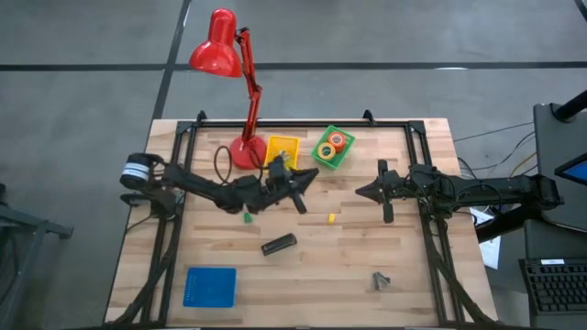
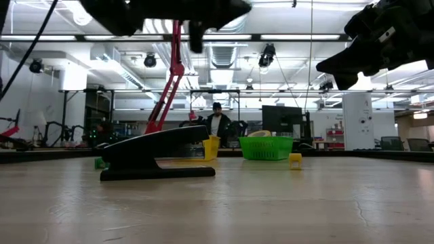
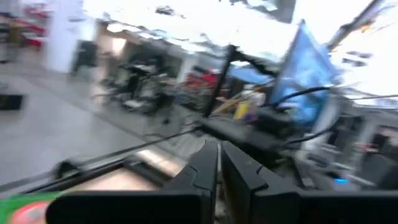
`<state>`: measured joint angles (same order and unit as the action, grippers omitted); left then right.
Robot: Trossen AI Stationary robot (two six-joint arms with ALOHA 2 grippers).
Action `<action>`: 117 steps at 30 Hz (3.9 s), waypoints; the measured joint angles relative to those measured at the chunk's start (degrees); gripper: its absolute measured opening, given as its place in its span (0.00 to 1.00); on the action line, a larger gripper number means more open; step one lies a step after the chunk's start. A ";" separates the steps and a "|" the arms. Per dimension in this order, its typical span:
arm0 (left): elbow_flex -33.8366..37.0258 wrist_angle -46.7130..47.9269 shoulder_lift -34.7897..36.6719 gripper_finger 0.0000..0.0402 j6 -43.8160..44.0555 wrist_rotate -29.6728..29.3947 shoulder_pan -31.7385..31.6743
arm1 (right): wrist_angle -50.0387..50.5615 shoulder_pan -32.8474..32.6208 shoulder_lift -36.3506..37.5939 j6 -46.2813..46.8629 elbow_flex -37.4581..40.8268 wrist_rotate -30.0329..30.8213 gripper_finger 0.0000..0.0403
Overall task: Pick and place Stapler, Stapler remover, tape
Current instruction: Put the gray staple remover into the yellow bin
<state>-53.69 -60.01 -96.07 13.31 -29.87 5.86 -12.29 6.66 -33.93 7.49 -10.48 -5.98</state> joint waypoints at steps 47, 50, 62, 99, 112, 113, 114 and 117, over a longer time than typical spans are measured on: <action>-14.16 5.64 -7.74 0.06 -5.60 26.98 0.47 | 5.01 -38.21 -12.49 63.37 -1.73 -8.52 0.04; -14.15 5.64 -7.74 0.06 -5.39 26.99 0.47 | 4.87 -40.08 -16.23 66.45 -3.32 -8.92 0.08; -14.01 6.10 -7.74 0.06 -4.64 27.02 0.47 | 9.15 -42.30 -32.29 70.54 -8.69 -15.27 0.26; -13.68 6.27 -7.74 0.06 -4.49 27.13 0.47 | 38.53 -44.73 -38.66 66.46 -21.31 -14.98 0.42; -13.68 6.53 -7.74 0.06 -4.36 26.94 0.47 | 36.96 -47.42 -38.66 69.76 -21.24 -11.89 0.39; -13.68 6.53 -7.74 0.06 -4.34 26.94 0.47 | 36.96 -47.44 -38.66 70.09 -21.24 -11.82 0.38; -13.68 6.55 -7.74 0.06 -4.34 26.96 0.47 | 36.94 -47.57 -38.66 70.32 -21.24 -11.72 0.38; -13.68 6.53 -7.74 0.06 -4.31 26.96 0.47 | 36.89 -47.77 -38.66 70.29 -21.22 -11.41 0.37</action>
<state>-67.37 -53.48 -103.81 8.99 -2.92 6.33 24.60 -41.12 -72.60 77.78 -31.71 -17.39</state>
